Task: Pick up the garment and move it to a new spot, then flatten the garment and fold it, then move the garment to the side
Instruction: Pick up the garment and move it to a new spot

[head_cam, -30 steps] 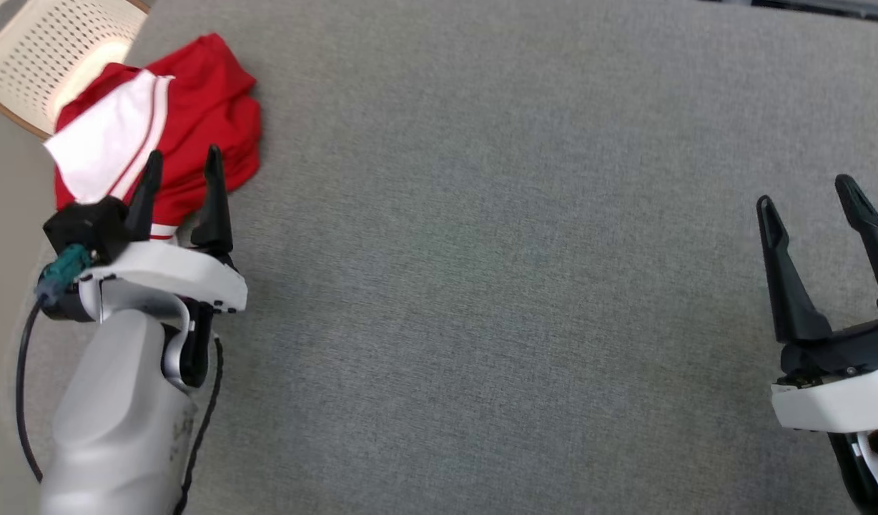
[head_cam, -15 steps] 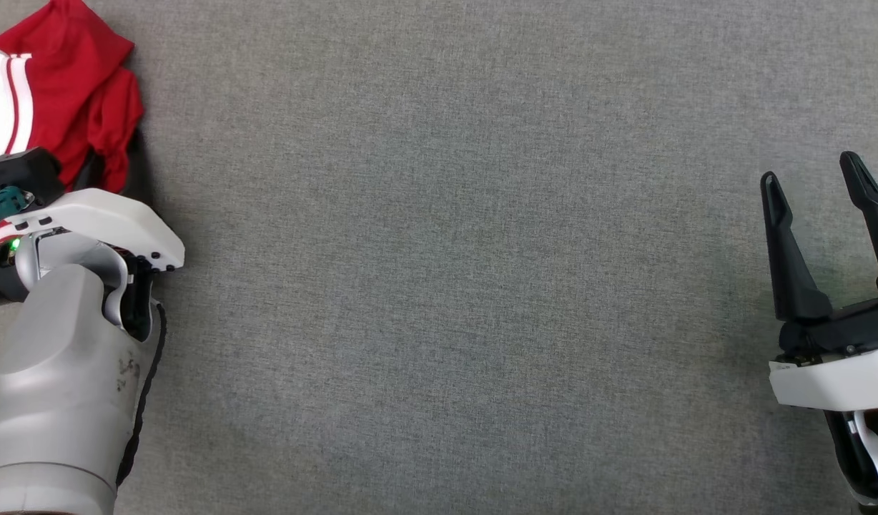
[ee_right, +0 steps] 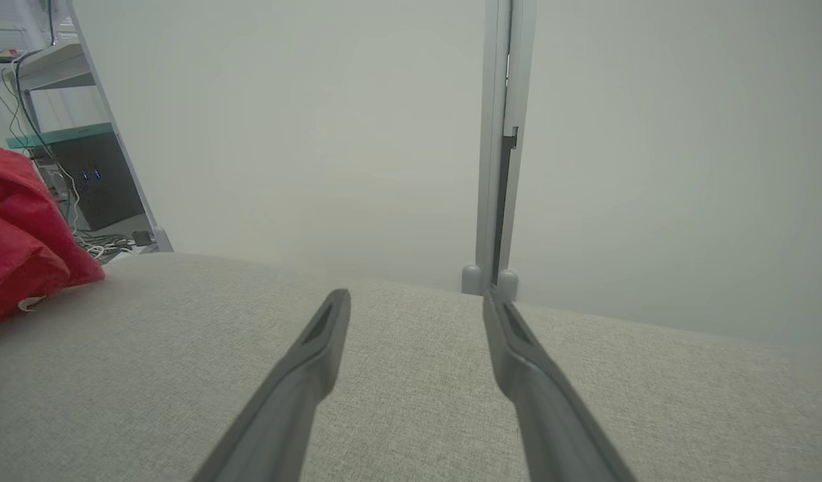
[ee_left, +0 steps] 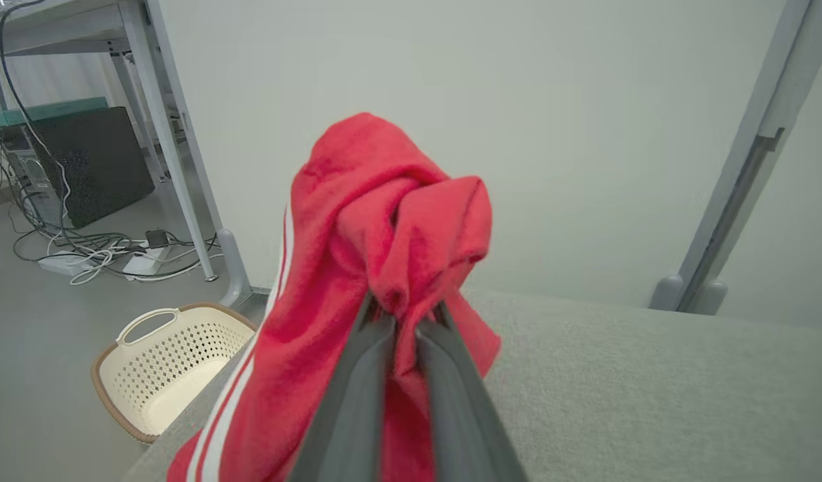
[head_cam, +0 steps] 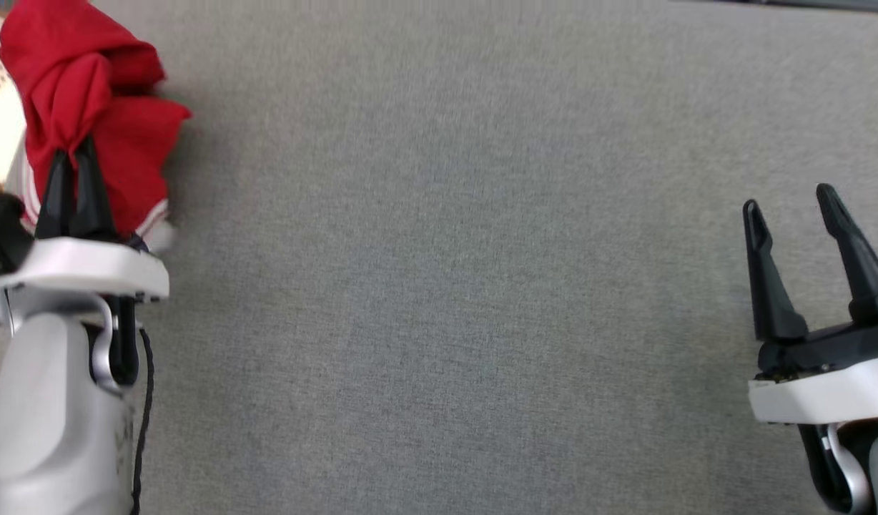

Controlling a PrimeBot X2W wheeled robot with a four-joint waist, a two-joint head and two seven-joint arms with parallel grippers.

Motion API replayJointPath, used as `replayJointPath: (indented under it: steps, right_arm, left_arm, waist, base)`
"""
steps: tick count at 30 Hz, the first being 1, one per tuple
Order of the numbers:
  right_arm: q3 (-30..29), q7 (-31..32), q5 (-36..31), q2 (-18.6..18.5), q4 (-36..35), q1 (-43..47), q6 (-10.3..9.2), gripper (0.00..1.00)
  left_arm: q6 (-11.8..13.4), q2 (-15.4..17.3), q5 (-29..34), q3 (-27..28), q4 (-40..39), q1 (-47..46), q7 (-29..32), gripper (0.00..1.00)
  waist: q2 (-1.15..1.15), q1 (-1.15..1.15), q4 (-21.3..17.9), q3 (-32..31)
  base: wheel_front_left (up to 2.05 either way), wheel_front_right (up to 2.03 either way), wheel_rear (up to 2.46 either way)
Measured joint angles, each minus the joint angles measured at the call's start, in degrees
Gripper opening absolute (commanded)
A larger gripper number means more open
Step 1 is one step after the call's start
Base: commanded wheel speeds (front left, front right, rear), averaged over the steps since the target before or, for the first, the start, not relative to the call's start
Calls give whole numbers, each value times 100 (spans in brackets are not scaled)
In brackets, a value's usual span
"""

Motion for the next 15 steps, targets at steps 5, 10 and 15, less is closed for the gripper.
replayJointPath:
  steps: [5,10,15]
  right_arm:
    - [94,-64,18,126,144,189,0,100]
    - [166,-68,70,208,233,360,1,100]
    - [205,-111,104,297,276,439,1,100]
  left_arm:
    - [-20,-168,254,122,-1137,907,0,0]
    - [-52,-258,312,144,-2126,1712,-1,0]
    - [29,-276,472,-2,-2866,2298,256,0]
  waist:
    - [0,0,-110,-472]
    - [0,0,-333,-826]
    - [0,0,-675,-1004]
  base:
    - [0,0,0]
    - [0,0,0]
    - [0,0,0]
